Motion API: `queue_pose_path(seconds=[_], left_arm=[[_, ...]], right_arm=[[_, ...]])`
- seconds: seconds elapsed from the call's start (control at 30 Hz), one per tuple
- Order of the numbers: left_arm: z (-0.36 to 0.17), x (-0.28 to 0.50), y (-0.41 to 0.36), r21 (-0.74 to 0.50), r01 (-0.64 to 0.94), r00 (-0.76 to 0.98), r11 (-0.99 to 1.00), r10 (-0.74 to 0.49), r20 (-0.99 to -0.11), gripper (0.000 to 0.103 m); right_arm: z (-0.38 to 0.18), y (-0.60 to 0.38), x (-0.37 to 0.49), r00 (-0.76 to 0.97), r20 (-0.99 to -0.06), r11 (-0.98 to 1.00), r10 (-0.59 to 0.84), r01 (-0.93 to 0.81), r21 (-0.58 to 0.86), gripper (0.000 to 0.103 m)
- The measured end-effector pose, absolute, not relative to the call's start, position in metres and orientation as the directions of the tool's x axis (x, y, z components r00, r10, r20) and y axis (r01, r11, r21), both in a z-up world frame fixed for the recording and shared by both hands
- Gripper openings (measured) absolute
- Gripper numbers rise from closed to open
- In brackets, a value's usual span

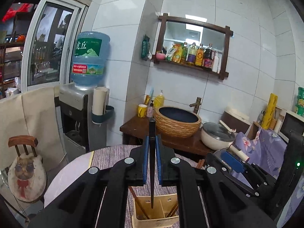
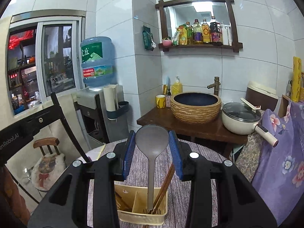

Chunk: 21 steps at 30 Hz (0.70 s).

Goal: Organize utensils
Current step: 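Lower the black chopstick and clear spoon into the holder and open both tools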

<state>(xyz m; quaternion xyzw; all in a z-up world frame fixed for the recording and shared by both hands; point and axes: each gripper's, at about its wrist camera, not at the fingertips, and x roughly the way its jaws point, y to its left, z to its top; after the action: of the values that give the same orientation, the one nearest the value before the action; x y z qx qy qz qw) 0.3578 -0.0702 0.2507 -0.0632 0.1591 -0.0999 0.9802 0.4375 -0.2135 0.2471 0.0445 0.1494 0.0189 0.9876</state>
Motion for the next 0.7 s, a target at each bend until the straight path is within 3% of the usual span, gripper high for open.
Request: queue_pose_path(seconds=[0.5,0.7], left_arm=[[0.162,0.376,-0.072,-0.163,0.181,0.867,0.97,-0.235,-0.44,0.008],[0.148,0.374,-0.07,-0.135,0.177,0.868,0.975,-0.22,-0.445,0.008]], right_arm=[[0.144,-0.206,0.457,0.917,-0.396,0.996,0.039,-0.005,0.088,0.037],[0.123,-0.205,0.457,0.904,-0.426,0.997,0.036,0.0,0.083,0.037]])
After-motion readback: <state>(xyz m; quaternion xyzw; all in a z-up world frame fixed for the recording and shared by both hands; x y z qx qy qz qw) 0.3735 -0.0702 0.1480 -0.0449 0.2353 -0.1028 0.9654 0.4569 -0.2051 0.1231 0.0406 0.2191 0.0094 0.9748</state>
